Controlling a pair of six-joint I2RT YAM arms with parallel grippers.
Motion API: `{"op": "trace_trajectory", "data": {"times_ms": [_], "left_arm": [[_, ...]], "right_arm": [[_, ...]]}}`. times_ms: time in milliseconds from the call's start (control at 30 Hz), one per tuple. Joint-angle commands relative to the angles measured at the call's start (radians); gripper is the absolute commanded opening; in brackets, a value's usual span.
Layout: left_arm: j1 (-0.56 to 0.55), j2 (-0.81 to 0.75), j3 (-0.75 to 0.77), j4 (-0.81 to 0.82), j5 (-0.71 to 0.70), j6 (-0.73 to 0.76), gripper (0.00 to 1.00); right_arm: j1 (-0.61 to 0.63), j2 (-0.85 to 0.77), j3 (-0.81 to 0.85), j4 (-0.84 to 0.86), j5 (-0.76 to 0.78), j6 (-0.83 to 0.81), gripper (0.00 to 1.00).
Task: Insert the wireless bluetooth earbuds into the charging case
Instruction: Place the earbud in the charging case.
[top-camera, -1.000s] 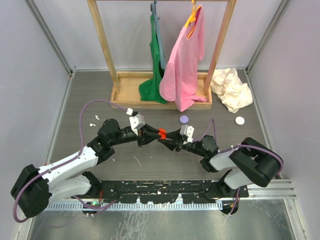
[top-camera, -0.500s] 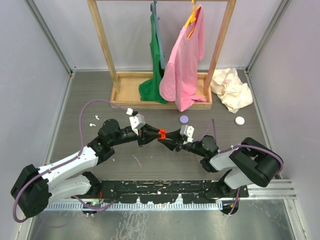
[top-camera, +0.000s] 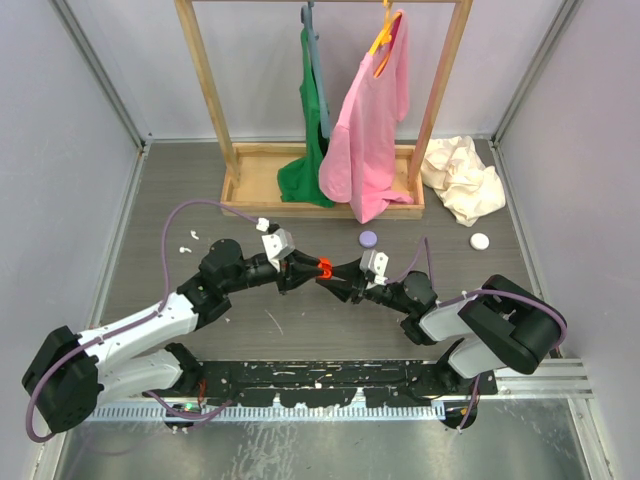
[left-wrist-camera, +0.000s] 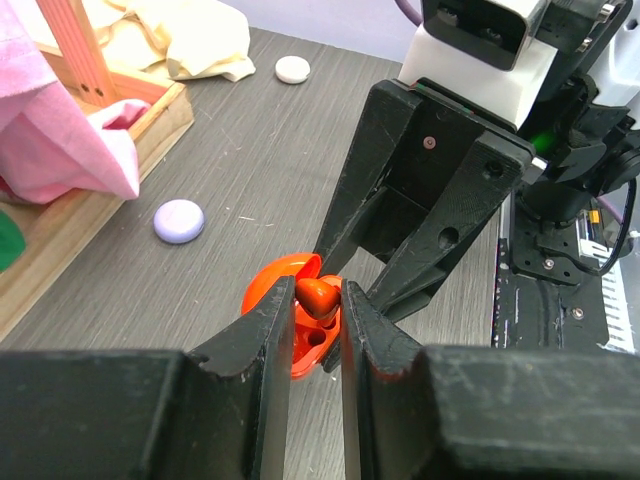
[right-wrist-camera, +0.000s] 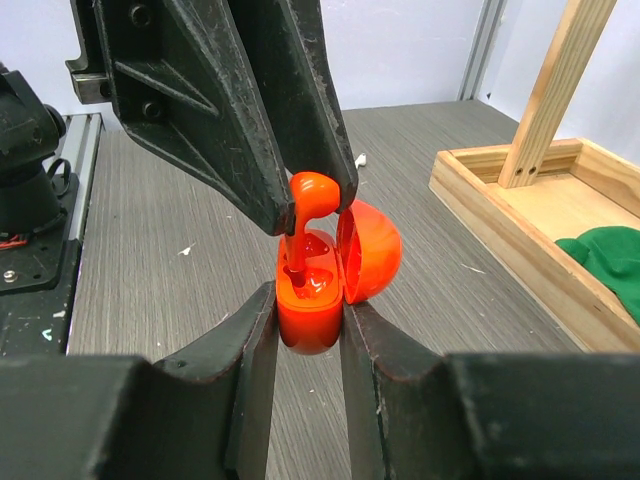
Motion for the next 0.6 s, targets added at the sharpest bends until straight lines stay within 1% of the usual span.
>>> {"op": "trace_trajectory", "data": {"times_ms": [0,267,567], "left_arm": [[-0.008,-0.008,0.007,0.024,-0.031,0.026,0.22],[-0.022,-0.008,0.004,0.014,-0.032,0.024,0.22],[-0.037,-0.035,-0.001,-0.02,-0.082,0.006,0.22]], "right_arm": [[0.004,-0.021,-0.001,0.099,0.007,-0.008,0.14],[0.005,-0.023,-0.002,0.098,0.015,-0.013,0.14],[0.004,-0.026,-0.006,0.099,0.034,-0.018,0.14]]}}
